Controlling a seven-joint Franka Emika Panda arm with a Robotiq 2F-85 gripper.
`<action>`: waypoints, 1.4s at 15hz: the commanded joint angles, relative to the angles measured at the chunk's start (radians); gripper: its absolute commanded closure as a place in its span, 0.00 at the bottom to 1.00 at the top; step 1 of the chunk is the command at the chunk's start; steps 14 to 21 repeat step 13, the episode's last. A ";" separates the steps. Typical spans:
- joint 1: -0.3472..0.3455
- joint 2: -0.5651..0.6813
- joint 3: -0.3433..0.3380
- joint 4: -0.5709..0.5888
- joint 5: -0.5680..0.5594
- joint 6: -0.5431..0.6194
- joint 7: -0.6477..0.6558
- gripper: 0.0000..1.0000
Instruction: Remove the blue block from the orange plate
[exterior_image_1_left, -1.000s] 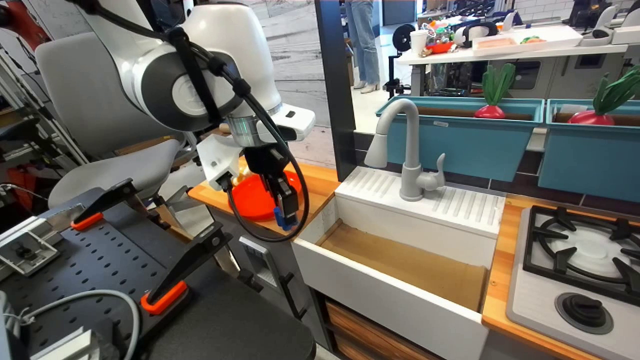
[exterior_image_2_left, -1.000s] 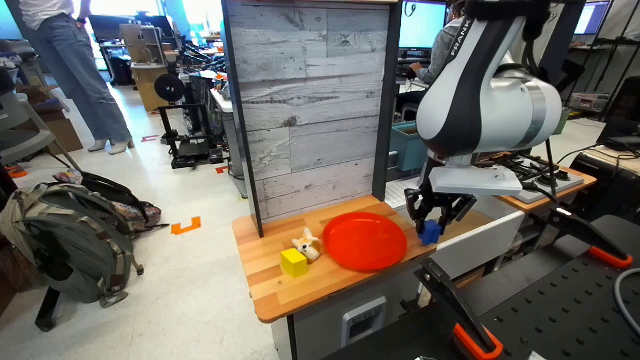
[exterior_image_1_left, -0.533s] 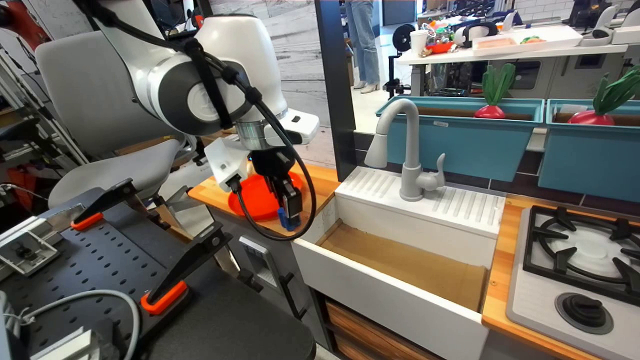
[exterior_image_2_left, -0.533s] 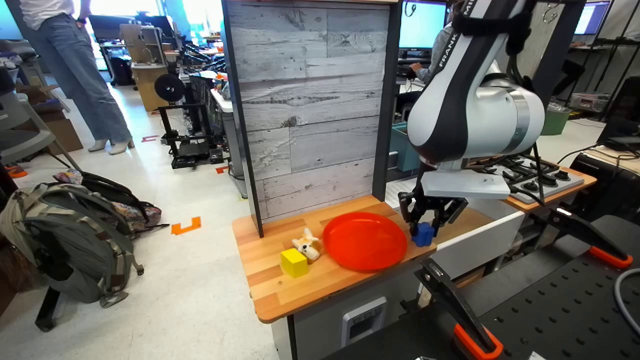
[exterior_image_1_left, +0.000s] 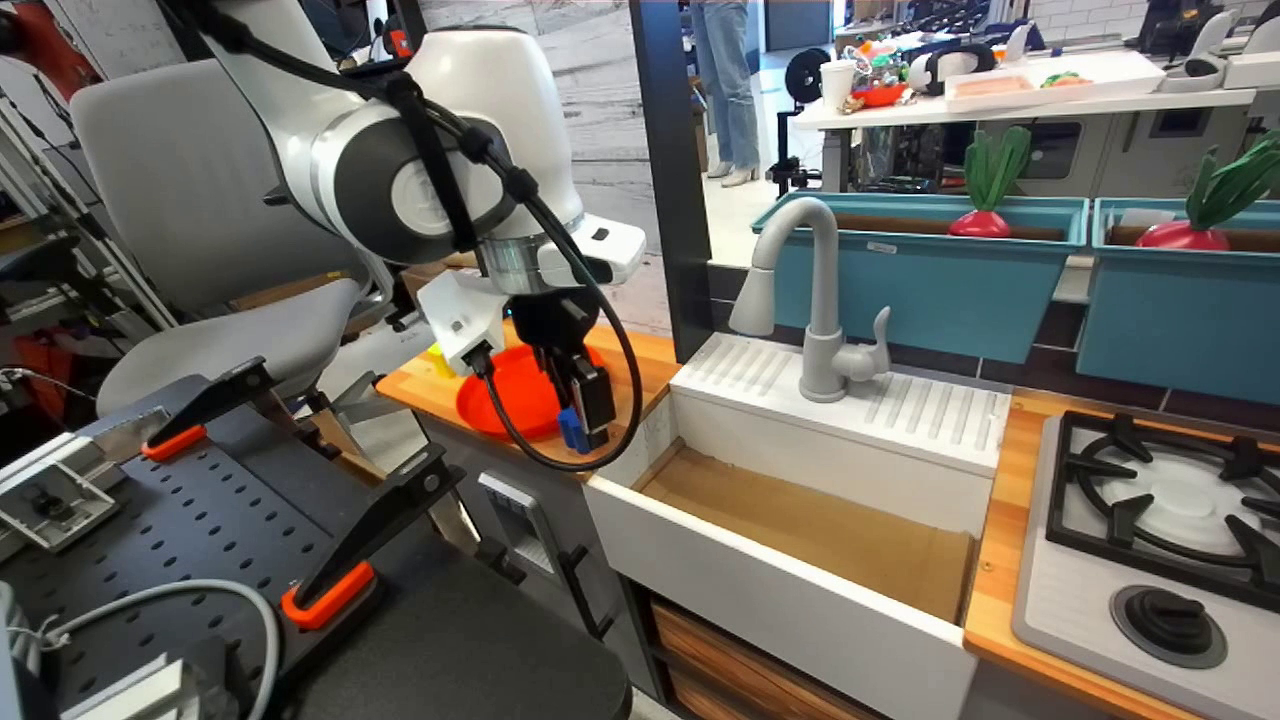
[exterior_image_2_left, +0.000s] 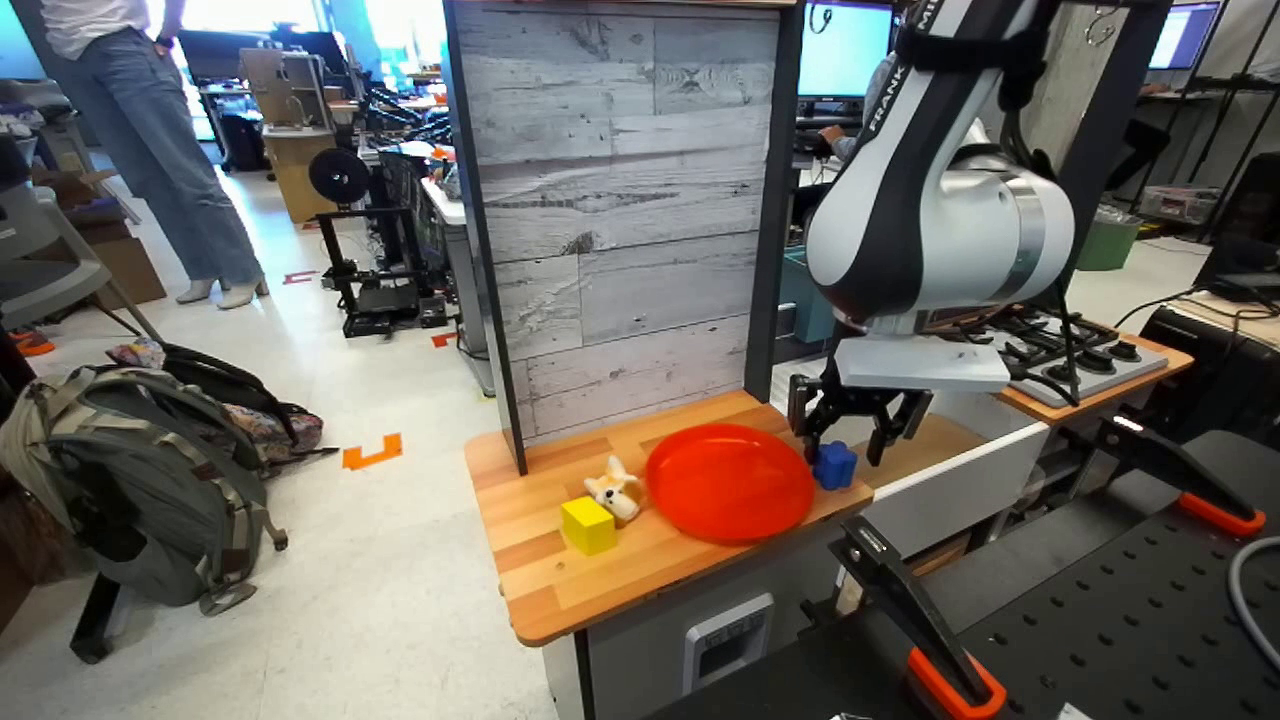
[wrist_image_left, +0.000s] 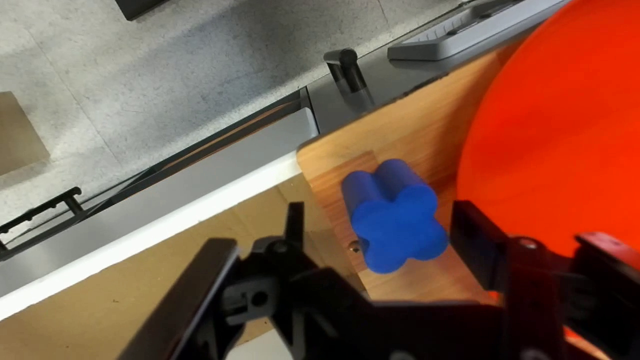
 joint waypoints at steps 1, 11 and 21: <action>-0.018 -0.022 0.024 -0.008 0.042 -0.007 -0.032 0.00; -0.028 -0.200 0.096 -0.171 0.083 0.061 -0.053 0.00; -0.028 -0.236 0.097 -0.205 0.083 0.061 -0.054 0.00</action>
